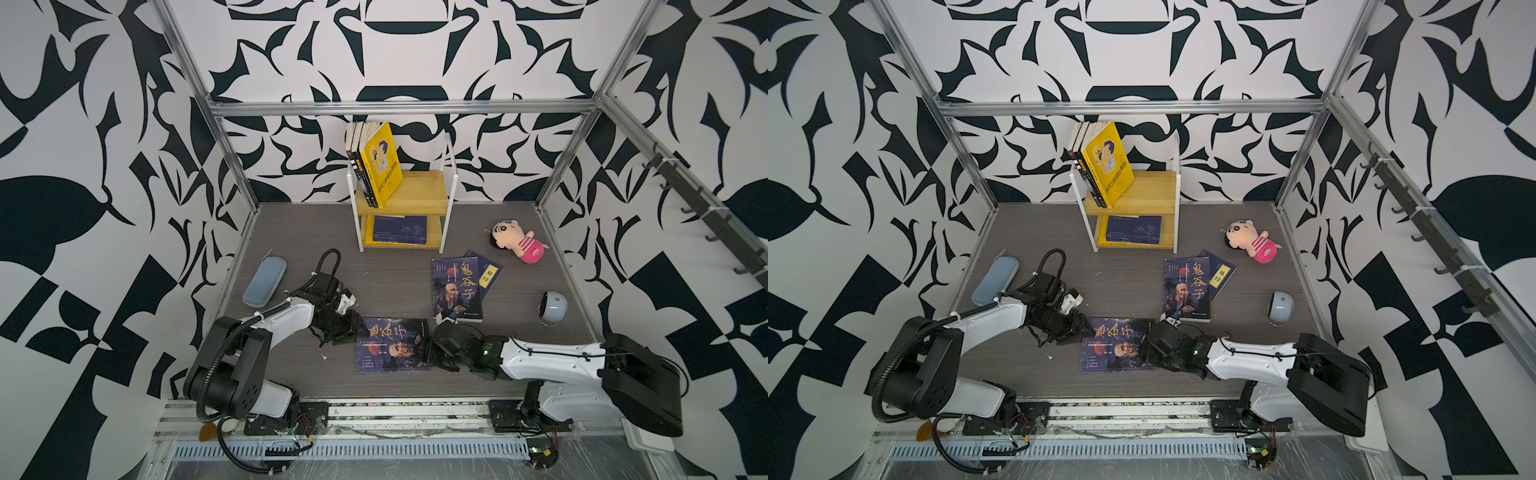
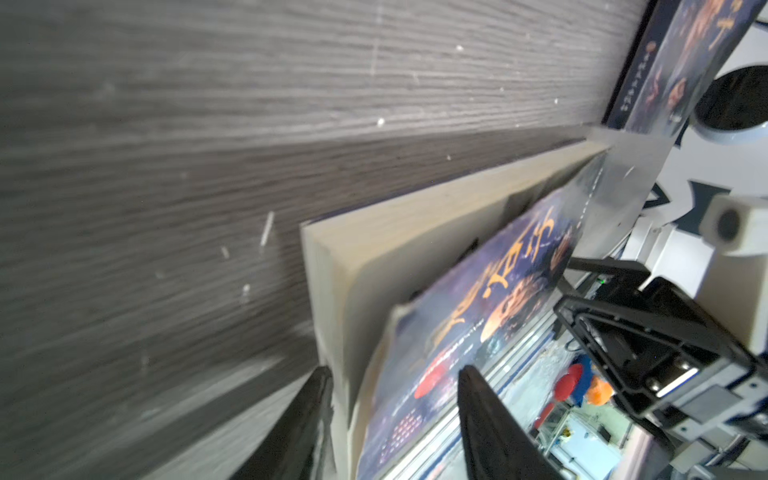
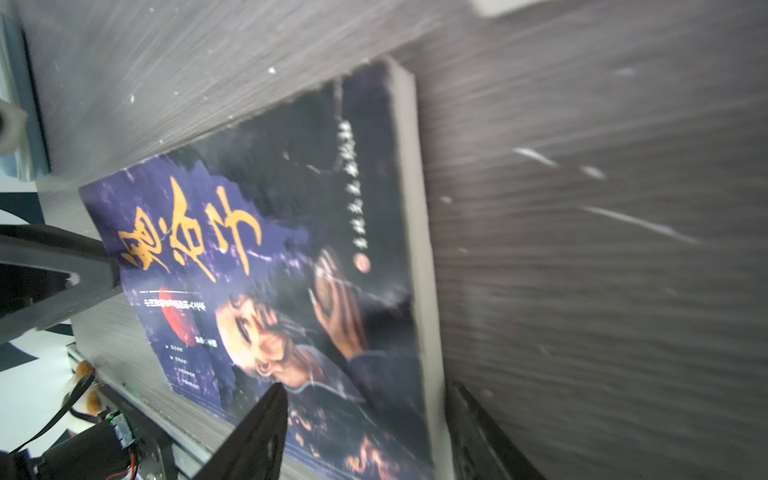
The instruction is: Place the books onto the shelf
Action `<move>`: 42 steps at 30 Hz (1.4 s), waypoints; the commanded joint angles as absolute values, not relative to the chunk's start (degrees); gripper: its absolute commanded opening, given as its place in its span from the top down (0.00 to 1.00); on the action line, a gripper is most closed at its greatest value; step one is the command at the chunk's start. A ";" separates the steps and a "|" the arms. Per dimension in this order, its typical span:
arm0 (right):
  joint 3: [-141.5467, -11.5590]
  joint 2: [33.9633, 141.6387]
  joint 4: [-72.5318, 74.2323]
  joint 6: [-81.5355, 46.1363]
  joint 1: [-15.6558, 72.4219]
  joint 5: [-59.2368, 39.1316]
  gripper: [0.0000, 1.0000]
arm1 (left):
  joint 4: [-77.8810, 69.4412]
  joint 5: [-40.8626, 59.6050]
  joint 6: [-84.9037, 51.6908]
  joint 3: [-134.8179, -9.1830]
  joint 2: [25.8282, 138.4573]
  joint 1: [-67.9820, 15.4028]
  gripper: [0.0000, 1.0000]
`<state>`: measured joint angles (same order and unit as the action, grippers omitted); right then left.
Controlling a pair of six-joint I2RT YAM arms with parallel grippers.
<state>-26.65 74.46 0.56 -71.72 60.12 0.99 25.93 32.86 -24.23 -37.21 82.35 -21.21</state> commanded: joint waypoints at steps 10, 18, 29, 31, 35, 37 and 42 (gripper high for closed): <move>-30.01 81.12 -0.25 -68.21 58.43 -0.81 0.35 | 26.95 35.69 -24.96 -40.48 78.60 -20.92 0.67; -30.18 78.93 -2.43 -66.27 56.47 0.88 0.36 | 27.17 35.09 -26.52 -41.67 78.35 -19.28 0.96; -32.17 66.82 -19.50 -52.16 56.89 16.91 0.22 | 27.25 35.54 -27.99 -42.37 77.61 -16.74 1.00; -31.85 64.08 -20.24 -50.45 57.76 21.45 0.22 | 27.07 35.51 -28.12 -42.29 77.61 -16.69 1.00; -30.51 60.65 -14.74 -41.49 61.74 27.21 0.22 | 26.92 35.57 -28.18 -42.19 77.62 -16.68 1.00; -30.43 59.58 -12.97 -36.89 64.82 33.00 0.22 | 26.98 35.75 -28.29 -42.25 77.69 -16.63 1.00; -28.26 59.62 -1.96 -22.55 71.06 42.34 0.22 | 26.55 35.82 -28.48 -42.37 77.96 -16.68 1.00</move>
<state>-29.26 59.92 -9.76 -34.24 68.88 33.08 26.61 34.61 -27.29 -40.82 78.74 -16.99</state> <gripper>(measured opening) 0.781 0.095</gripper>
